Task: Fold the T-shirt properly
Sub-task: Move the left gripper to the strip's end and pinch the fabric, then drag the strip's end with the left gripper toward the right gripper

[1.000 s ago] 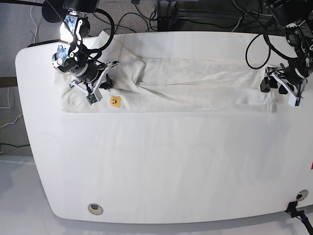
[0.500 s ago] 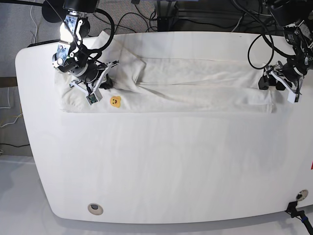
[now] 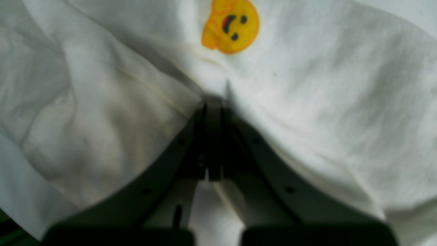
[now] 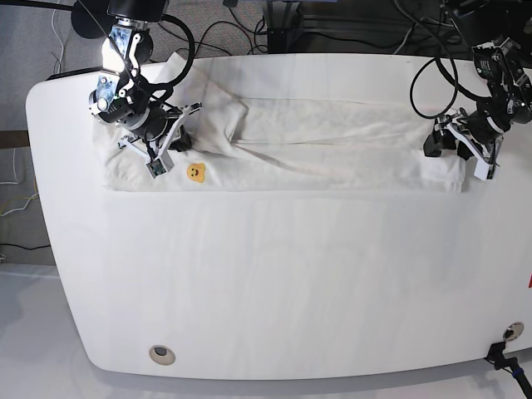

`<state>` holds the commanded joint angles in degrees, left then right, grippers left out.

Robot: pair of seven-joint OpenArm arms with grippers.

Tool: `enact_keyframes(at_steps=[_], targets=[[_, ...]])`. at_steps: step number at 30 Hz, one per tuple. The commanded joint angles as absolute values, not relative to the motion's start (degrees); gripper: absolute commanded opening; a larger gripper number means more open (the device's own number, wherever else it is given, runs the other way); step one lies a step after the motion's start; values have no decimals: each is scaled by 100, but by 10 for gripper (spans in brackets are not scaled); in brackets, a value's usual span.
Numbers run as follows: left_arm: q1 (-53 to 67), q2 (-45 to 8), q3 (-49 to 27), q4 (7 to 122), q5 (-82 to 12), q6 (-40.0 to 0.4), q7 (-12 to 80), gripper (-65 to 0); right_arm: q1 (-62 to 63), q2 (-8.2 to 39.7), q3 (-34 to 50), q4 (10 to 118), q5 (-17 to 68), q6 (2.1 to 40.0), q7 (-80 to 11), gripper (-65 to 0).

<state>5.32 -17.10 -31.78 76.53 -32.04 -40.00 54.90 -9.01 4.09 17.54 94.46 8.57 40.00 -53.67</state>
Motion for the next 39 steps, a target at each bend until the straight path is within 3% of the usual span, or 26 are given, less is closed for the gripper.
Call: enact_keyframes(at_steps=[2, 3, 7, 9, 15, 29, 39], targets=[[532, -1710, -3178, 7662, -3204, -4000, 5490, -203, -901, 409, 1754, 9446, 857, 4000, -5367, -650], [532, -1710, -3178, 7662, -3204, -4000, 5490, -246, -901, 409, 1754, 9446, 857, 4000, -5367, -650], [418, -1710, -3178, 7662, -3196, -4000, 5490, -529, -901, 365, 1754, 9446, 857, 4000, -5367, -650], [409, -1710, -3178, 7662, -3196, -4000, 5490, -601, -901, 312, 1754, 9446, 857, 4000, -5367, -650], [295, -1710, -3178, 7679, -3204, -4000, 5490, -609, -901, 286, 1754, 9446, 857, 4000, -5367, -650], [585, -1552, -2607, 9411, -3204, -4000, 5508, -611, -901, 286, 1754, 9446, 857, 4000, -5367, -650], [760, -1481, -1490, 10290, -3213, -4000, 5508, -611, -901, 286, 1754, 9446, 857, 4000, -5367, -650]])
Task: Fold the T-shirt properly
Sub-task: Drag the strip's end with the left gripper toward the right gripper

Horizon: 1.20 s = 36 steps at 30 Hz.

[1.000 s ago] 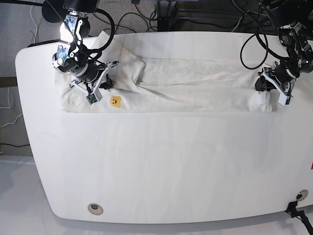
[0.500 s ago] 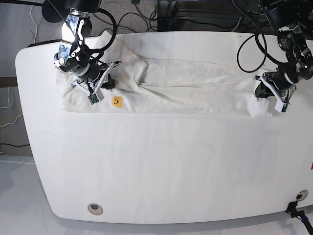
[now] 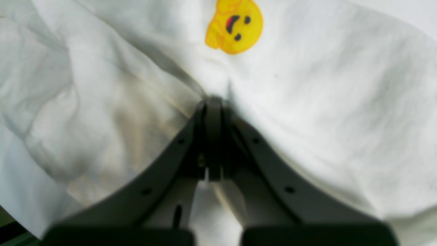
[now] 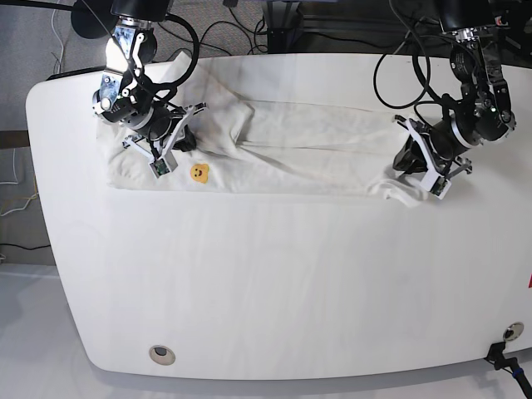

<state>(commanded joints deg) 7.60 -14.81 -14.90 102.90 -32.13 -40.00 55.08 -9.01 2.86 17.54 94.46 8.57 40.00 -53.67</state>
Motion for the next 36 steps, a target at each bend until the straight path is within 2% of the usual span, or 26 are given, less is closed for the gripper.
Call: enact_keyframes(at_steps=[10, 23, 29, 36], targets=[[760, -998, -822, 10448, -3213, -4000, 5508, -609, -901, 286, 1754, 9446, 857, 4000, -5367, -650], [725, -426, -690, 10448, -3213, -4000, 5701, -608, -901, 277, 1754, 9437, 857, 4000, -5367, -650], [716, -163, -242, 10448, -3204, -4000, 5701, -606, -901, 207, 1754, 9437, 857, 4000, -5367, -650], [532, 136, -189, 10396, -3178, -4000, 5701, -606, -901, 207, 1754, 9437, 857, 4000, -5367, -650]])
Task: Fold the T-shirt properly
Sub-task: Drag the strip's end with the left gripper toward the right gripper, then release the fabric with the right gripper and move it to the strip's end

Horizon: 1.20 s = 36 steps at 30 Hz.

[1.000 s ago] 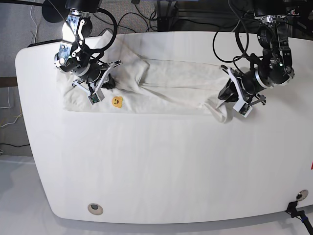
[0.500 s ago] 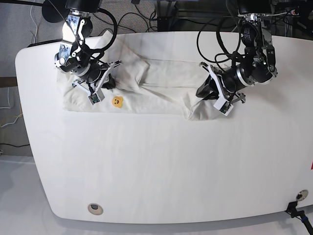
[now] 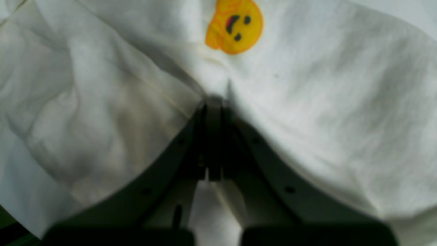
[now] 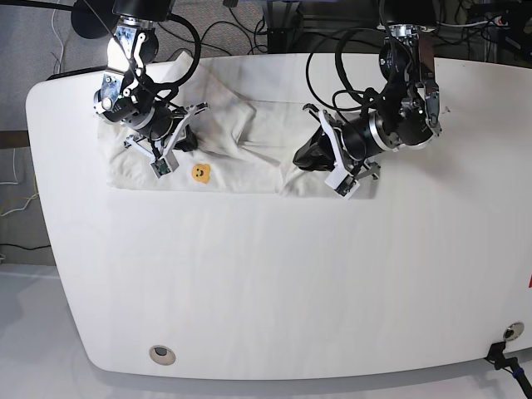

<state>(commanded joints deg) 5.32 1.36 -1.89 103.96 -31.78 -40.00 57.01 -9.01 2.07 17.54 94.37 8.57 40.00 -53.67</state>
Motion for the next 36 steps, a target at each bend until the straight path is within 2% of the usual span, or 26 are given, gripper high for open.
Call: enact_keyframes(at_steps=[15, 17, 22, 24, 25, 29, 36], targets=[[286, 180, 40, 10273, -3204, -4000, 5701, -602, -910, 198, 1754, 9437, 857, 4000, -5367, -650], [154, 101, 22, 10273, -3178, -4000, 5701, -551, -910, 198, 1754, 9437, 857, 4000, -5367, -650], [-40, -435, -127, 10246, -3169, -4000, 5701, -231, -910, 198, 1754, 9437, 857, 4000, -5367, -650], [-57, -646, -145, 10237, -3169, -4000, 5701, -144, -910, 198, 1754, 9437, 857, 4000, -5367, -650], [-57, -769, -136, 10237, -3169, -4000, 5701, -126, -910, 198, 1754, 9437, 857, 4000, -5367, -650], [-31, -927, -119, 10123, -3169, -4000, 5701, -122, -910, 136, 1754, 9437, 866, 4000, -5367, -650], [13, -901, 48, 9499, -3169, -4000, 5675, -122, -910, 84, 1754, 9437, 857, 4000, -5367, -650]])
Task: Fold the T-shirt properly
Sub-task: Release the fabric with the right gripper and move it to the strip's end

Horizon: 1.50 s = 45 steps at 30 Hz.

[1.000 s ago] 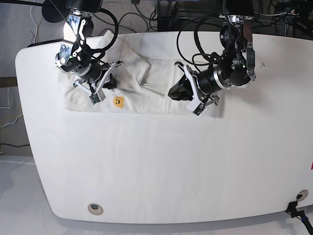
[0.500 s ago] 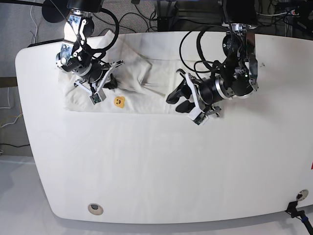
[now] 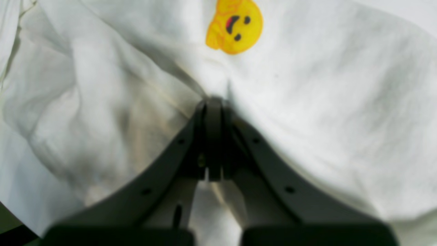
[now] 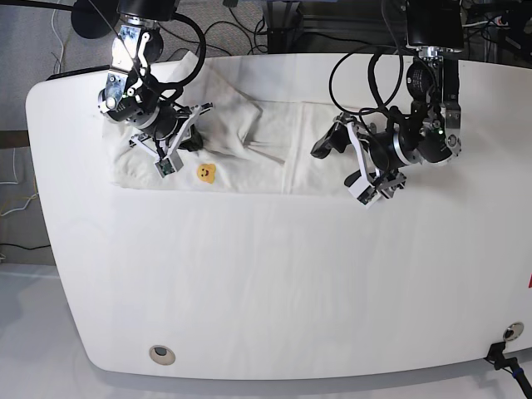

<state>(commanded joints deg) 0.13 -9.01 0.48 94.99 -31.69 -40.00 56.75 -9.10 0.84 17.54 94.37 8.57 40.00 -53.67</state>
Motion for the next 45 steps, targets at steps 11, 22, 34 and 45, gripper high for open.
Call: enact_keyframes(at_steps=[11, 22, 34, 45], targets=[[198, -1262, 48, 8831, -3178, -4000, 5033, -122, -787, 84, 1754, 9437, 857, 4000, -5367, -650], [409, -1446, -312, 8804, -3178, -4000, 5024, -122, -435, 84, 1745, 9481, 848, 4000, -5376, -649], [409, -1446, -303, 8804, -3178, -4000, 5024, -122, 198, 136, 1807, 10554, 840, 4000, -5921, -631], [409, -1446, -303, 8804, -3178, -4000, 5024, -122, 778, 1077, 3116, 9534, 804, 4000, -5921, -627]])
